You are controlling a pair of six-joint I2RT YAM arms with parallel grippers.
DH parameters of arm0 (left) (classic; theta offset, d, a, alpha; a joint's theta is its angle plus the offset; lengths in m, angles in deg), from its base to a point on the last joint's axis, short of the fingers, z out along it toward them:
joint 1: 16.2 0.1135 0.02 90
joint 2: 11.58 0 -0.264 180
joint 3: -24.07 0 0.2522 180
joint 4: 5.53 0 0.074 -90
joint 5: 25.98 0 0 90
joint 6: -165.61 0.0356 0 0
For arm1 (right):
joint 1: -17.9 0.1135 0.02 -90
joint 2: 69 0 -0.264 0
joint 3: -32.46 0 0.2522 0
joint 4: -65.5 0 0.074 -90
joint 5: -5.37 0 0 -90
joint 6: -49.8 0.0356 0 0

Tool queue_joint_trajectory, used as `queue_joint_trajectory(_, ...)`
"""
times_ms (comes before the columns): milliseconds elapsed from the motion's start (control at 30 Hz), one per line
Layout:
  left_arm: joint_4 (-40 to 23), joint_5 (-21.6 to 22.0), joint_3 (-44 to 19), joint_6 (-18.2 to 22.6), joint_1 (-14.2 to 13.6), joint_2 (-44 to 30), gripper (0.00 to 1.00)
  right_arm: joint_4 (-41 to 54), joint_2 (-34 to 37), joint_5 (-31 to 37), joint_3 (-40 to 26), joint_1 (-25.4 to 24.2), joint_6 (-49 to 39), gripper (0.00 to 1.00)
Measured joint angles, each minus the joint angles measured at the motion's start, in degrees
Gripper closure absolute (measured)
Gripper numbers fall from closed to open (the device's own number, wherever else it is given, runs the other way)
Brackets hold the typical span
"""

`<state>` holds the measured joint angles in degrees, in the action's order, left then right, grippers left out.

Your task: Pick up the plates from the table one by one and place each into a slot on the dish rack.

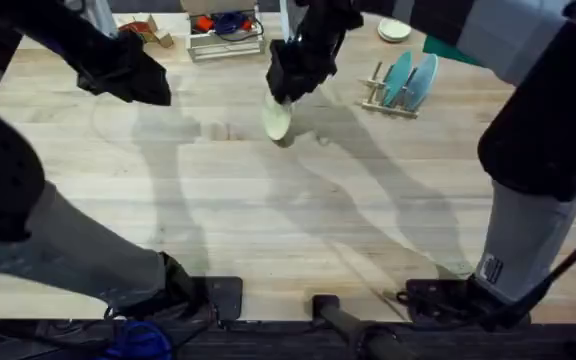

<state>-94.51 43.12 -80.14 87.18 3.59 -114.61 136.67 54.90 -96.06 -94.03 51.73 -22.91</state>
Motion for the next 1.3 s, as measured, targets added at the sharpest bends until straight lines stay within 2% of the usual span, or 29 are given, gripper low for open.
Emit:
queue_joint_trajectory(233, -3.6, 2.4, 0.0, 0.0, -0.7, 8.9, 0.960, 9.6, -2.3, 8.0, -4.3, 0.0, -3.4, 0.970)
queue_joint_trajectory(433, -5.5, 4.3, 0.0, 0.0, -4.6, 18.3, 0.956, 15.2, -6.5, 13.9, -5.0, 0.0, -5.8, 0.969)
queue_joint_trajectory(633, -8.9, 5.7, 0.0, -0.7, -8.3, 26.2, 0.935, 19.7, -12.7, 19.1, -5.0, 0.0, -7.8, 0.969)
queue_joint_trajectory(867, -12.1, 7.7, 0.0, -1.8, -9.0, 31.0, 0.897, 25.9, -22.6, 25.8, -5.2, 0.0, -8.6, 0.969)
queue_joint_trajectory(900, -12.3, 8.0, 0.0, -1.8, -9.0, 31.5, 0.789, 26.7, -24.1, 26.6, -5.3, 0.0, -8.6, 0.969)
queue_joint_trajectory(1033, -12.5, 8.5, 0.0, -2.1, -9.0, 33.4, 0.153, 29.3, -28.9, 28.3, -5.4, 0.0, -8.8, 0.969)
queue_joint_trajectory(1067, -12.5, 8.5, 0.0, -2.4, -9.0, 33.8, 0.048, 29.8, -29.8, 28.5, -5.4, 0.0, -8.7, 0.969)
queue_joint_trajectory(1133, -12.5, 8.6, 0.0, -2.4, -9.0, 34.6, 0.009, 30.3, -31.5, 28.7, -5.4, 0.0, -8.4, 0.969)
queue_joint_trajectory(1300, -12.5, 8.7, 0.0, -2.5, -9.0, 35.6, 0.006, 30.7, -35.2, 29.0, -5.4, 0.0, -5.2, 0.969)
